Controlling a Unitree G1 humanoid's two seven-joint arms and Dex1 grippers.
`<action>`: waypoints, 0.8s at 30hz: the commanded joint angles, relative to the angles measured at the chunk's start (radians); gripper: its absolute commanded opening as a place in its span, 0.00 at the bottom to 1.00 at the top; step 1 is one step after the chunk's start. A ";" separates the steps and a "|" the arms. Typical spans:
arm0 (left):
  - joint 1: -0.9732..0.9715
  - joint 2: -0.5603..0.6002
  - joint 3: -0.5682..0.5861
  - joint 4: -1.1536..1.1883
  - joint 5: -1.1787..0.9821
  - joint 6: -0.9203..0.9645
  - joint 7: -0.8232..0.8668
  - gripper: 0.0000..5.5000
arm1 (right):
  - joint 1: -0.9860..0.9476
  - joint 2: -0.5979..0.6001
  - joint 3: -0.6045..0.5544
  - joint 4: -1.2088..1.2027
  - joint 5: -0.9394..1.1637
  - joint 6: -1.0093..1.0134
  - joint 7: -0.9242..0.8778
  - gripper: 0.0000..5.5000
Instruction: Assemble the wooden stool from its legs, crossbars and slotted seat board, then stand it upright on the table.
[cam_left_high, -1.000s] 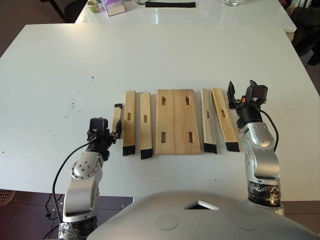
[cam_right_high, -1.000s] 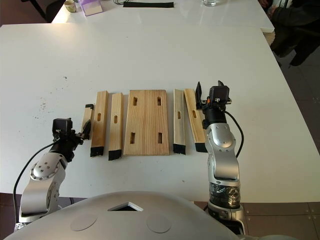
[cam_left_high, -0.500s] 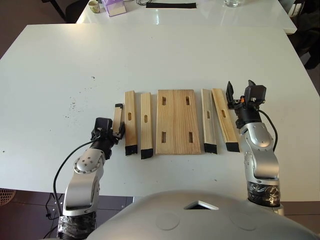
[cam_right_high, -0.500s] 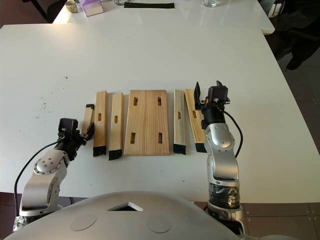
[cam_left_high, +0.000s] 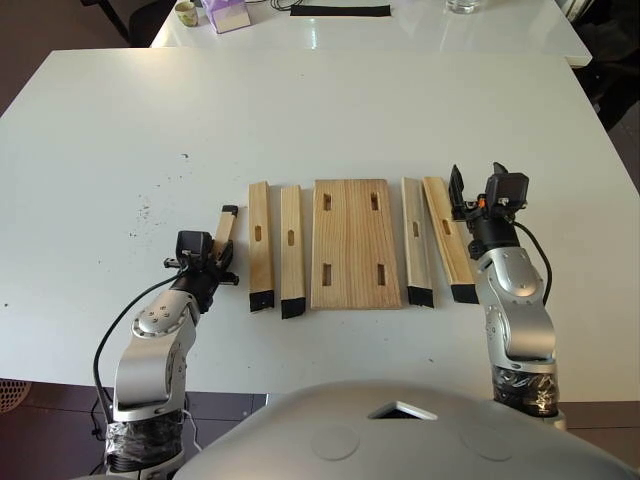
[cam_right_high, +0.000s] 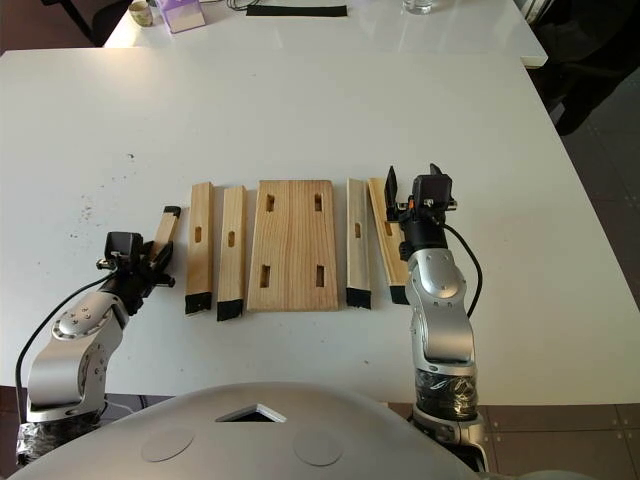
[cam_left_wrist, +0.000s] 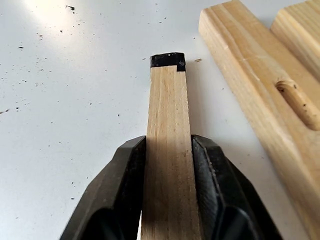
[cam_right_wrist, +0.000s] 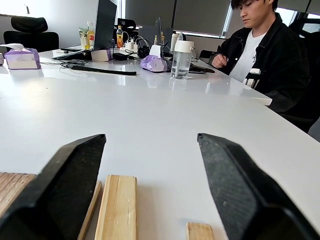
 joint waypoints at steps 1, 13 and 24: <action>0.007 0.009 0.012 0.049 0.007 0.043 0.010 0.24 | -0.013 -0.001 -0.012 -0.012 0.002 0.017 -0.006 0.62; -0.577 0.108 0.135 -0.219 -0.629 -0.042 -0.223 0.24 | -0.299 -0.151 -0.203 -0.192 0.722 0.257 0.340 0.62; -0.598 0.225 0.052 -0.225 -1.243 0.107 -0.429 0.24 | -0.596 -0.542 -0.235 -0.024 1.572 0.665 0.700 0.62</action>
